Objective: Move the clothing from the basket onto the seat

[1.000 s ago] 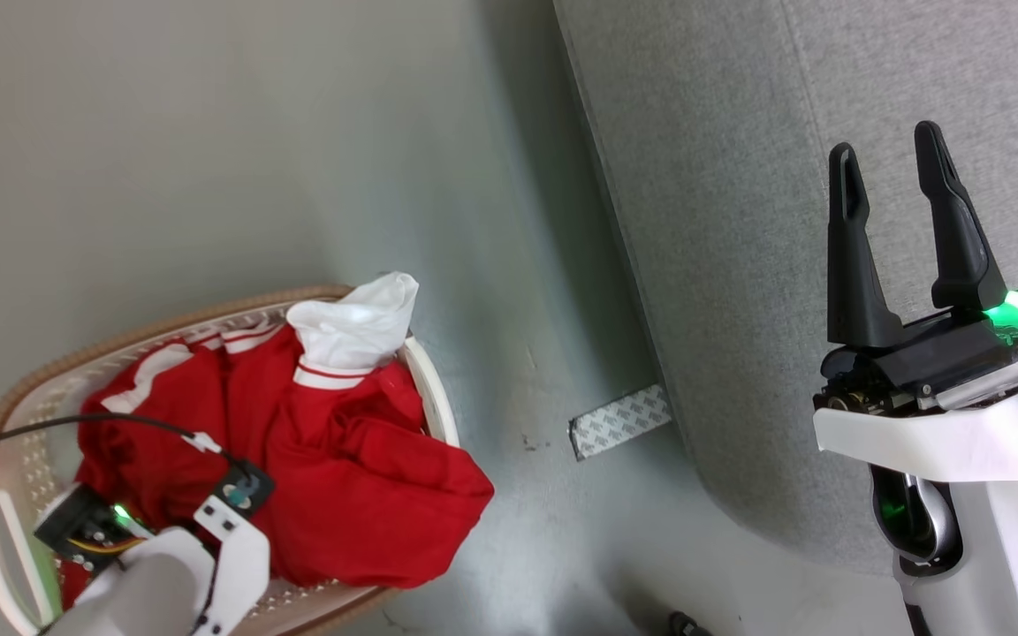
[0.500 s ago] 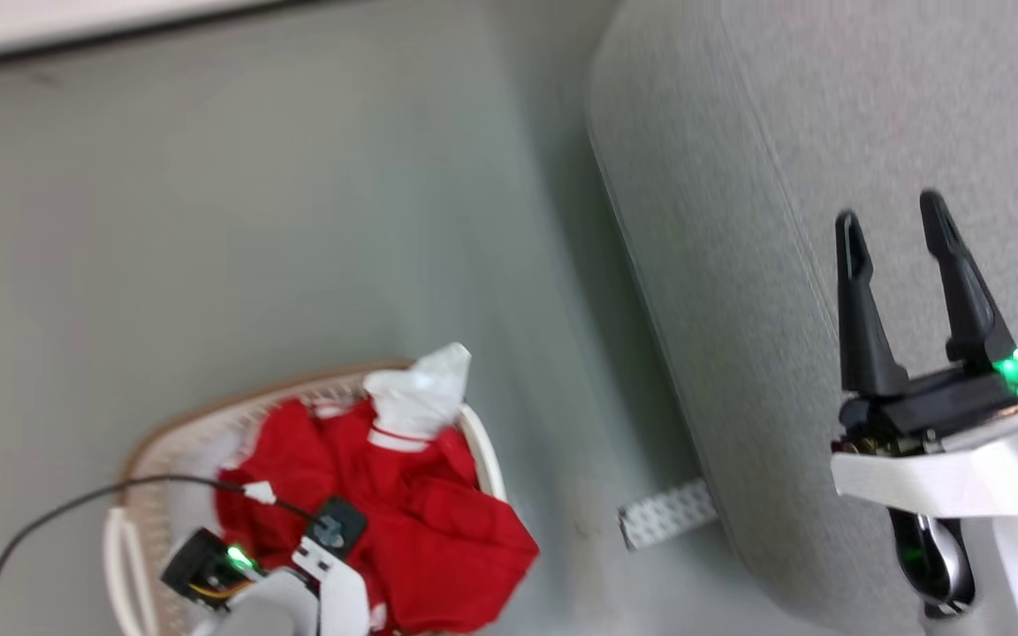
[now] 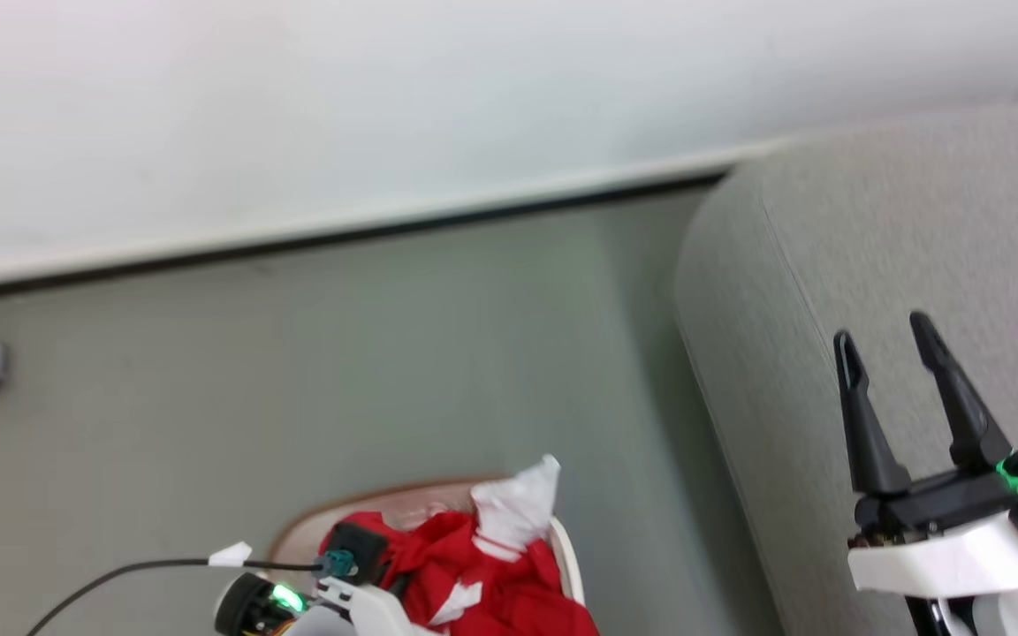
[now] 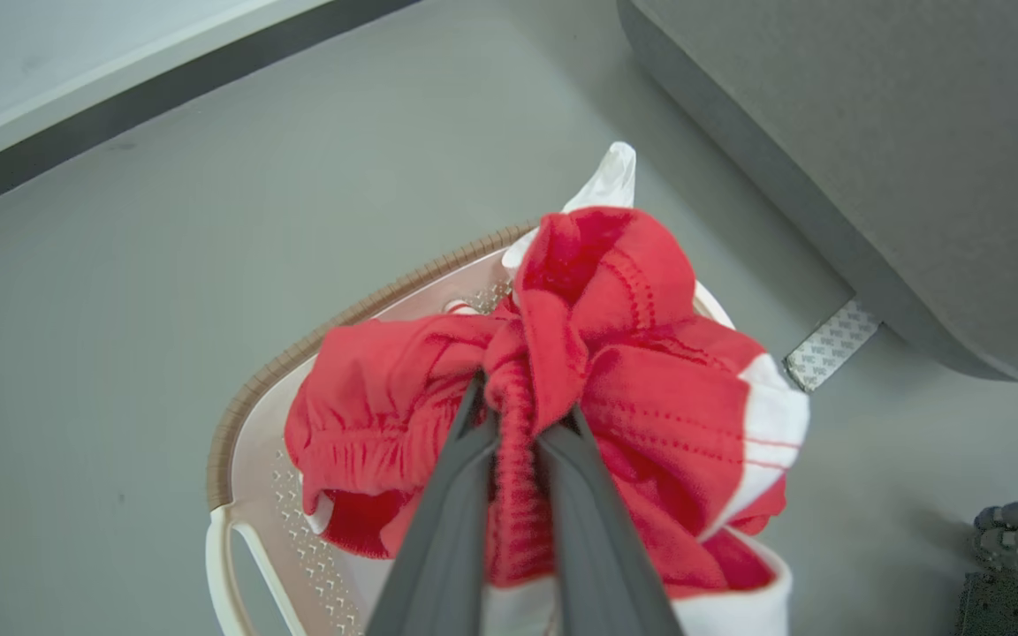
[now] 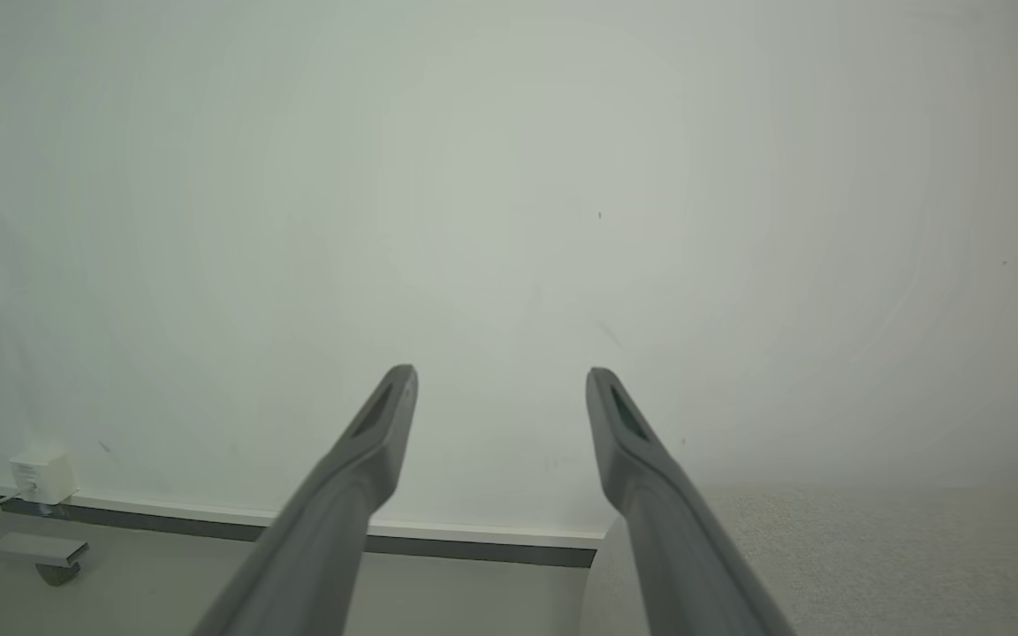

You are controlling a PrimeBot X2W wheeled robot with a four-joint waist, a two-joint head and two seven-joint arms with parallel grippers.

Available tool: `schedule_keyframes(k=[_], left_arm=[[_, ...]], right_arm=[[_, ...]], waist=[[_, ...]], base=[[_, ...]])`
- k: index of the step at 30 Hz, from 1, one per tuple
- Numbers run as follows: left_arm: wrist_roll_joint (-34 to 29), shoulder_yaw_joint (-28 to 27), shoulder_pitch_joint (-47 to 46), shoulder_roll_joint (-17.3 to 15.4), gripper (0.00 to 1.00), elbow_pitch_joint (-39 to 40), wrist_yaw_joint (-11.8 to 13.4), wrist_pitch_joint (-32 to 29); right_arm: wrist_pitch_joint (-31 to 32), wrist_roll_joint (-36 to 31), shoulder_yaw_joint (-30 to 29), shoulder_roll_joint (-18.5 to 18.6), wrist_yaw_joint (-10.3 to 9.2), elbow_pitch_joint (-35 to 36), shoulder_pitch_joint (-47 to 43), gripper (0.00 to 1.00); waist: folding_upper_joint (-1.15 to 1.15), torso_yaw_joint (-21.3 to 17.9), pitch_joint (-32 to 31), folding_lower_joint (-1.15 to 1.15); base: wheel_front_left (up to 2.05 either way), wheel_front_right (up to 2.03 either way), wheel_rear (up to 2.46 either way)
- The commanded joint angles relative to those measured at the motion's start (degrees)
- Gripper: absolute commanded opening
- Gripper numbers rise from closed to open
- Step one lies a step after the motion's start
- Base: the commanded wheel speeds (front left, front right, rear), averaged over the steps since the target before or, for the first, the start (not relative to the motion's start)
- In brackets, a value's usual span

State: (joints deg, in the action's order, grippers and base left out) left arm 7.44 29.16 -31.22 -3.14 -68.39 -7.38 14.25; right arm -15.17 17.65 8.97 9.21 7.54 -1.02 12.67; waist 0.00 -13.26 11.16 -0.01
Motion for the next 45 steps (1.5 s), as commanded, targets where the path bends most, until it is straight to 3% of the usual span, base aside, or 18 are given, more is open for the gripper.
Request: schedule_keyframes(k=[1,11,18,30,41,45], left_arm=[[0.87,-0.01,0.90,-0.01,0.00,0.61,-0.11,0.41],[12.85,1.77,2.77,-0.72,0.00,16.52,-0.11,0.92],[17.08,2.19,2.00,-2.56,0.00,28.41,-0.11,0.93],[19.64,0.79,1.87,-4.74,0.00,43.74,1.59,-3.03],[20.49,0.49,3.62,-6.17,0.00,50.17,3.58,-5.36],[20.53,0.94,4.01,-6.09,0.00,51.61,3.82,-5.74]], right_arm=[[0.04,0.00,0.05,0.50,-0.10,-0.20,-1.10,1.00],[0.05,0.47,0.06,1.39,-0.10,-0.55,-6.16,1.00],[0.05,0.73,1.33,1.22,-0.10,-0.71,-7.33,1.00],[0.05,1.09,4.06,0.71,-0.10,-1.41,-8.20,1.00],[0.05,1.54,6.65,1.37,-0.10,-2.06,-7.15,1.00],[0.05,1.65,10.26,2.26,-0.10,-3.59,-6.14,1.00]], waist=[[0.00,3.40,-4.71,0.01],[0.00,7.10,-10.90,0.01],[0.00,8.05,-12.11,0.01],[0.00,7.59,-13.49,0.01],[0.00,7.23,-13.05,0.01],[0.00,7.53,-12.98,0.01]], base=[[0.00,0.00,0.00],[0.00,0.00,0.00],[0.00,0.00,0.00],[0.00,0.00,0.00],[0.00,0.00,0.00],[0.00,0.00,0.00]])
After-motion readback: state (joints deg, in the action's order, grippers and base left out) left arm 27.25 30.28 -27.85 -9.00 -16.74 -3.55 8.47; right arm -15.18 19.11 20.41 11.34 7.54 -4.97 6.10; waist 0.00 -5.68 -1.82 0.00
